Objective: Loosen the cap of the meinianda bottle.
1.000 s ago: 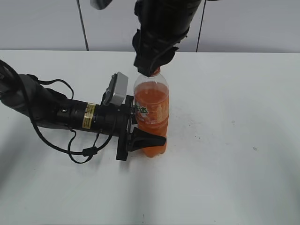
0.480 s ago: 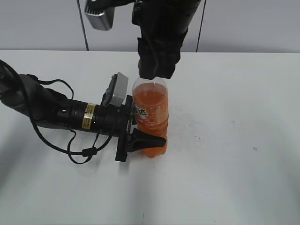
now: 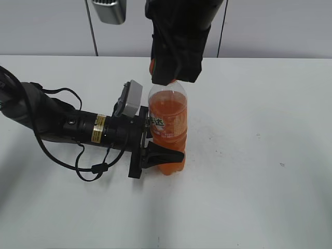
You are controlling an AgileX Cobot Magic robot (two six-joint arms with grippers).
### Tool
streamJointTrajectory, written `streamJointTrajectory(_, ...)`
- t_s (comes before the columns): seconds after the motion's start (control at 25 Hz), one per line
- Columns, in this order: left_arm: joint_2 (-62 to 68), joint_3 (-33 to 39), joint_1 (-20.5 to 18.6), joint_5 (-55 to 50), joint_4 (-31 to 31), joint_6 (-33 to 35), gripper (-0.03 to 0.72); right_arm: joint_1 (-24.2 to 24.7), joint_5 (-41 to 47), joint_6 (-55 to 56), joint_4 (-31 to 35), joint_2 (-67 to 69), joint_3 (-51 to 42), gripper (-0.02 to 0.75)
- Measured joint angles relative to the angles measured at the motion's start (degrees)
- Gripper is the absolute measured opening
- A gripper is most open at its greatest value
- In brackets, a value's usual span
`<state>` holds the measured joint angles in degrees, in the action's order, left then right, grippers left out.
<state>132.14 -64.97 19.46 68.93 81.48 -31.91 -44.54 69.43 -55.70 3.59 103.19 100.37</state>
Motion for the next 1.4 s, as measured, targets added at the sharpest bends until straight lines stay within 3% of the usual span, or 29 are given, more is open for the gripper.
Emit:
streamJointTrajectory(0.2,0.0,0.0,0.0,0.0,0.0,-0.1,0.396,0.0,0.1,4.6,0.1,0.0,1.1,0.273)
streamJointTrajectory(0.64,0.0,0.0,0.0,-0.1,0.0,-0.1,0.396,2.2,0.2,38.2,-7.1,-3.4,2.6,0.273)
streamJointTrajectory(0.92,0.0,0.0,0.0,-0.1,0.0,-0.1,0.395,13.6,-0.1,49.8,-7.7,-9.4,-5.1,0.273)
streamJointTrajectory(1.12,0.0,0.0,0.0,-0.1,0.0,-0.1,0.396,24.9,-7.0,51.2,-4.9,-15.9,-21.2,0.273)
streamJointTrajectory(1.4,0.0,0.0,0.0,-0.1,0.0,-0.1,0.396,40.1,-23.1,52.9,3.5,-21.3,-45.8,0.273)
